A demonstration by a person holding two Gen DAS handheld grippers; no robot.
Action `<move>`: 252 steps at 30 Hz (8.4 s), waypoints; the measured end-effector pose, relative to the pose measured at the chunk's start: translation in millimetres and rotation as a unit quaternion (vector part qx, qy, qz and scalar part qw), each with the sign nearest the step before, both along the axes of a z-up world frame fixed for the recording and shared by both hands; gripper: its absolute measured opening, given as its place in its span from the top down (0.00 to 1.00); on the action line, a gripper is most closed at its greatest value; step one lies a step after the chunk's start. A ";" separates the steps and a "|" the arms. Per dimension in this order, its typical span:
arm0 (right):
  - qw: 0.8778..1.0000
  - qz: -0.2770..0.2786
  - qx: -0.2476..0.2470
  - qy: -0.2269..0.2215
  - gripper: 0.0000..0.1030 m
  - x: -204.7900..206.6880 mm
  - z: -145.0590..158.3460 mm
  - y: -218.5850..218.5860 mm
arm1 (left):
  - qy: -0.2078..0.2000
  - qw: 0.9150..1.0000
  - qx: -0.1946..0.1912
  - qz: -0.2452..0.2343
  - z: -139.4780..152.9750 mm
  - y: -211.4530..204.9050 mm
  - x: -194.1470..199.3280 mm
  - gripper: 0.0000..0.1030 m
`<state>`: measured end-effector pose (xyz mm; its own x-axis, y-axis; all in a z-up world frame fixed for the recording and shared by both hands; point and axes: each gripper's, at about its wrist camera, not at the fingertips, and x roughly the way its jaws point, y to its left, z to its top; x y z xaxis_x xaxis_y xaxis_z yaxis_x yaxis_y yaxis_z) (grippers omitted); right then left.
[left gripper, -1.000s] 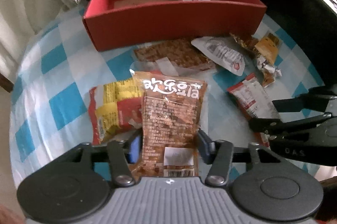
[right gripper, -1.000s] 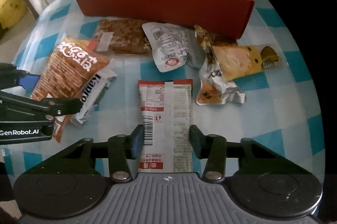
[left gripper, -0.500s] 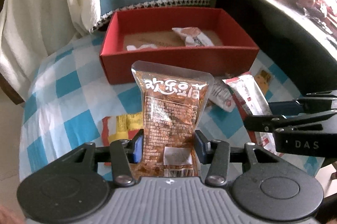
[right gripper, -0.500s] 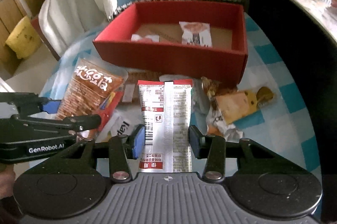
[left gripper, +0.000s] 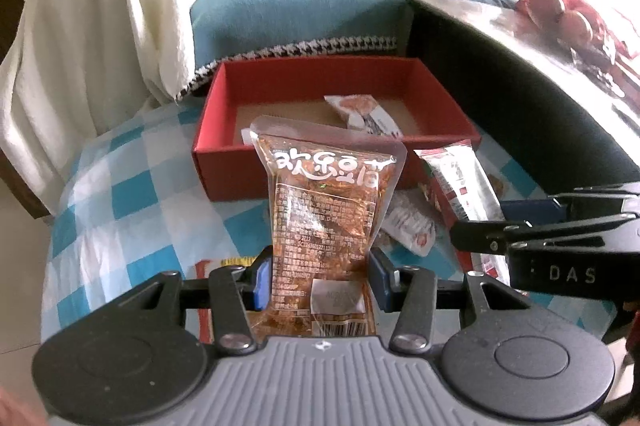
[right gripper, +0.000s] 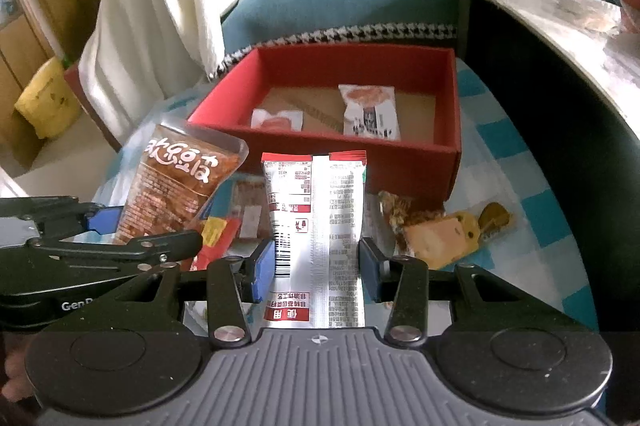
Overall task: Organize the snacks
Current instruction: 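Carry the brown bag and strip packet over the red box, then lower both packets into the red box and open both tools, then withdraw both tools from the box back over the loose snacks, then grasp the red-yellow Trolli pack with the left tool and lift it, then grasp the white Kaprons wafer packet with the right tool while the left tool holds the Trolli pack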
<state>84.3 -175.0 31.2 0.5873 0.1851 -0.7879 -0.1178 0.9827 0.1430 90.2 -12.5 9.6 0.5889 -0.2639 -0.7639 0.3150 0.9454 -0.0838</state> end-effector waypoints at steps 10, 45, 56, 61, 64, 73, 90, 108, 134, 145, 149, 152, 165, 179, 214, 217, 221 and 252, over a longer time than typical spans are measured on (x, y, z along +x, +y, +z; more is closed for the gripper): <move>0.999 -0.010 0.005 -0.037 0.50 13.8 17.6 -2.8 | -0.038 0.999 -0.010 0.012 19.1 -9.9 14.4 0.60; 0.994 -0.064 0.016 -0.082 0.50 85.0 32.5 -29.6 | -0.089 0.995 -0.012 0.046 35.8 -39.9 92.0 0.61; 0.995 -0.070 0.009 -0.073 0.50 124.9 17.7 -34.2 | -0.083 0.995 -0.001 0.054 21.3 -48.9 129.4 0.61; 0.995 -0.069 -0.004 -0.065 0.50 141.6 8.0 -36.0 | -0.075 0.996 0.004 0.055 9.4 -54.0 144.8 0.61; 0.996 -0.068 -0.013 -0.053 0.50 152.3 -2.4 -35.6 | -0.064 0.996 0.011 0.056 -2.3 -56.7 154.1 0.61; 0.998 -0.065 -0.022 -0.015 0.50 175.4 -37.0 -29.9 | -0.033 0.997 0.033 0.067 -34.4 -57.4 173.1 0.61; 0.996 -0.073 -0.038 0.016 0.45 185.1 -58.6 -30.8 | 0.002 0.996 0.046 0.080 -53.9 -58.3 180.1 0.52; 0.997 -0.069 -0.043 -0.017 0.36 150.6 -16.8 -27.3 | -0.034 0.996 0.026 0.081 2.4 -36.5 137.8 0.45; 0.999 -0.012 -0.031 0.019 0.29 44.4 -5.2 10.1 | 0.012 0.996 0.088 -0.005 -16.0 27.5 36.6 0.31; 0.998 0.014 -0.025 0.061 0.26 17.6 -24.4 15.0 | 0.031 0.969 0.102 -0.223 -38.3 39.3 38.2 0.31; 0.996 0.021 -0.012 0.081 0.26 22.8 -32.6 16.5 | 0.019 0.949 0.118 -0.293 -41.5 30.8 35.7 0.31; 0.995 0.033 -0.009 0.095 0.26 25.2 -39.6 22.2 | 0.029 0.934 0.133 -0.331 -51.6 26.6 41.9 0.31; 0.991 0.056 -0.027 0.121 0.23 32.2 -53.3 34.7 | 0.082 0.960 0.082 -0.256 -72.8 37.5 53.0 0.16; 0.995 0.053 -0.001 0.087 0.20 20.3 -25.6 25.9 | -0.041 0.924 0.233 -0.301 -43.6 15.7 -10.1 0.13; 0.986 0.063 -0.030 0.153 0.21 33.5 -68.5 46.1 | 0.159 0.970 0.159 -0.087 -69.2 31.4 -11.5 0.38; 0.983 0.078 -0.042 0.159 0.20 31.1 -78.0 58.5 | 0.147 0.978 0.141 -0.041 -64.5 35.5 -14.1 0.34; 0.985 0.091 -0.046 0.143 0.19 32.0 -80.8 75.2 | 0.100 0.979 0.178 0.001 -62.4 35.1 -27.9 0.34; 0.986 0.074 -0.085 0.123 0.35 28.8 -77.3 40.4 | 0.018 0.965 0.260 -0.035 -79.5 2.8 -21.3 0.15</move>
